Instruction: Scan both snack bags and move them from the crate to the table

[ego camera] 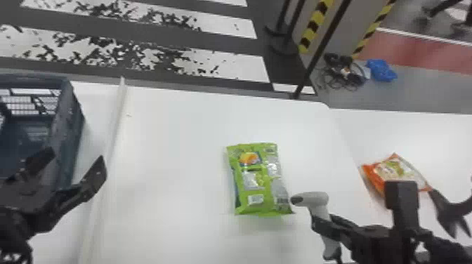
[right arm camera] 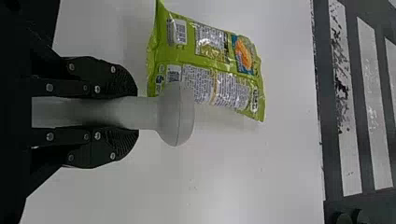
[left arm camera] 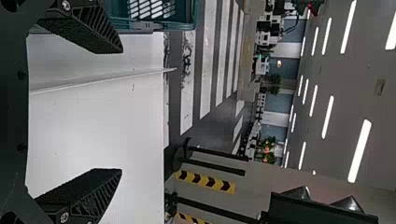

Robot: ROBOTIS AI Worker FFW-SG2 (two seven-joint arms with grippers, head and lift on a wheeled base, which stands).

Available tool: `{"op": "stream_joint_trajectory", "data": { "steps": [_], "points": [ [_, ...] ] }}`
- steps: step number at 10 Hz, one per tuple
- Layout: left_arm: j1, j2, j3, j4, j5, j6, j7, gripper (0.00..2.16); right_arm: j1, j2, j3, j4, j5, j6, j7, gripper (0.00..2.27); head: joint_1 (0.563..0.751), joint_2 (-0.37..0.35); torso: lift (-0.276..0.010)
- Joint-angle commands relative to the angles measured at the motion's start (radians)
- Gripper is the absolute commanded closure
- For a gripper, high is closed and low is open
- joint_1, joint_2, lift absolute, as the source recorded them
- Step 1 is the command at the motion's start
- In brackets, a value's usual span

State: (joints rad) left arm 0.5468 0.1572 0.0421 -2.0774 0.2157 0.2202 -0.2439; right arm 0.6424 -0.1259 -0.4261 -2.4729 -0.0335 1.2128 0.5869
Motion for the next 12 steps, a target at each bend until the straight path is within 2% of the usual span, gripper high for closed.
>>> {"op": "stream_joint_trajectory", "data": {
  "steps": [1, 8, 10, 12],
  "points": [
    [0.002, -0.001, 0.001, -0.003, 0.001, 0.0, 0.0, 0.09, 0.005, 0.003, 0.004, -0.029, -0.025, 0.026, 0.01, 2.25, 0.695, -0.219, -0.088],
    [0.007, -0.001, 0.005, -0.004, 0.001, -0.003, 0.0, 0.09, -0.036, -0.003, 0.056, 0.04, -0.029, 0.02, 0.014, 2.25, 0.695, -0.158, -0.088],
    [0.01, -0.002, 0.005, -0.004, 0.001, -0.009, 0.0, 0.09, -0.038, -0.003, 0.055, 0.04, -0.031, 0.014, 0.014, 2.25, 0.695, -0.154, -0.088],
    [0.013, -0.002, 0.009, -0.004, 0.001, -0.012, -0.002, 0.09, -0.069, -0.003, 0.009, 0.066, -0.056, -0.011, 0.013, 2.25, 0.695, -0.156, -0.088]
  ]
}}
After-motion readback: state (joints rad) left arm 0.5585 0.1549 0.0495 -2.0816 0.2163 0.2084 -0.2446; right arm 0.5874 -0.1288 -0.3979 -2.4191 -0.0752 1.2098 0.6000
